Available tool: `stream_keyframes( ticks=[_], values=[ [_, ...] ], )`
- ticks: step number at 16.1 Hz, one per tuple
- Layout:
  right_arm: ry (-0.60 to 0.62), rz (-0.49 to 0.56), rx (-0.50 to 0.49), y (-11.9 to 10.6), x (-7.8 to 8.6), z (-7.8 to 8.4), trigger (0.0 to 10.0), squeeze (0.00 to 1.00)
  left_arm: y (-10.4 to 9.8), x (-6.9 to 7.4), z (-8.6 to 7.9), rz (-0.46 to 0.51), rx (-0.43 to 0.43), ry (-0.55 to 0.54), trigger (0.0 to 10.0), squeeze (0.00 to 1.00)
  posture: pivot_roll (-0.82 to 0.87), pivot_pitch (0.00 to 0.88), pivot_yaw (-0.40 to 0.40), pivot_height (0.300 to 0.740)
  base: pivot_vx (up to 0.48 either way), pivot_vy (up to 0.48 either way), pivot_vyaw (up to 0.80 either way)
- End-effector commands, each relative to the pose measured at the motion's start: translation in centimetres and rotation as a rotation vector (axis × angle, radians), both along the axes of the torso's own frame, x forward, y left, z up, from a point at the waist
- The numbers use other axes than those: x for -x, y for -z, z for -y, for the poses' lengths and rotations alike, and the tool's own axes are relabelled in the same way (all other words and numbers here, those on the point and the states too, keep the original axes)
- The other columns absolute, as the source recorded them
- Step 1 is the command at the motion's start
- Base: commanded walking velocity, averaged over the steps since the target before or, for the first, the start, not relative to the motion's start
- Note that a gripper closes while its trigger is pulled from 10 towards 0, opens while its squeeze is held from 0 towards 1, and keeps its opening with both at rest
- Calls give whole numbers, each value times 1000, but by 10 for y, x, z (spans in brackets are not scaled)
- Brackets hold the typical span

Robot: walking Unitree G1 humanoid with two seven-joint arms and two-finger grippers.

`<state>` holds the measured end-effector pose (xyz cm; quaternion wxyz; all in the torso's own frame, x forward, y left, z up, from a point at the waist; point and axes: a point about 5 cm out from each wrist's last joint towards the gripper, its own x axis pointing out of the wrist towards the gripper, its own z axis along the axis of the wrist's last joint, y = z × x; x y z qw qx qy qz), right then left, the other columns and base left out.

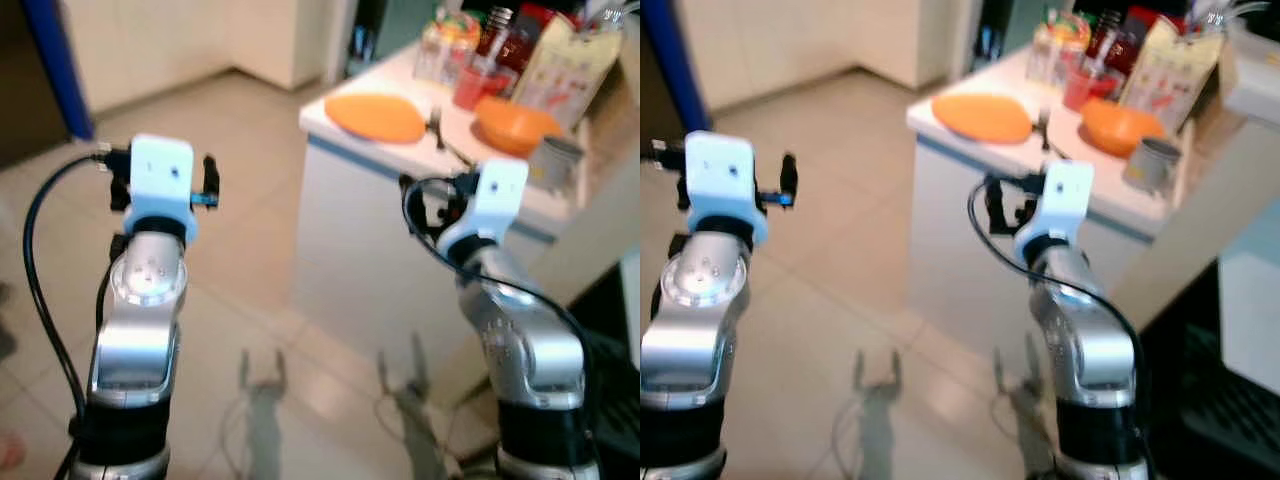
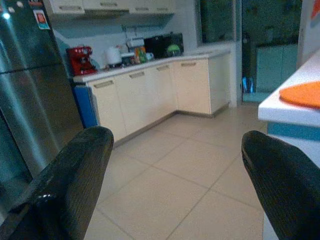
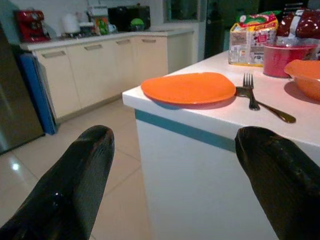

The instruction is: Setting the table

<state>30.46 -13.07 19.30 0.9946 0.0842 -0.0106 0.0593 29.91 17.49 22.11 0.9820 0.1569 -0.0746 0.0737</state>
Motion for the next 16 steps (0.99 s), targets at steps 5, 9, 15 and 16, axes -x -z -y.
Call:
stream_keyframes(
  ticks=[5,9,15,16],
  values=[
    [99,2,-23,0,-2,18,10000,0,-7,-4,12,11,-21,56,10000,0,88,0,-87,740,386,0,0],
    [110,23,-45,-5,-1,21,10000,0,-9,-8,14,15,-27,81,10000,0,76,0,-71,740,387,0,-600],
    [133,63,-67,-12,-2,23,10000,0,-13,-13,20,22,-41,123,10000,0,67,0,-56,740,386,0,-267],
    [131,72,-62,-14,-2,23,10000,0,-13,-14,21,23,-44,128,10000,0,66,0,-58,740,390,0,0]
  ],
)
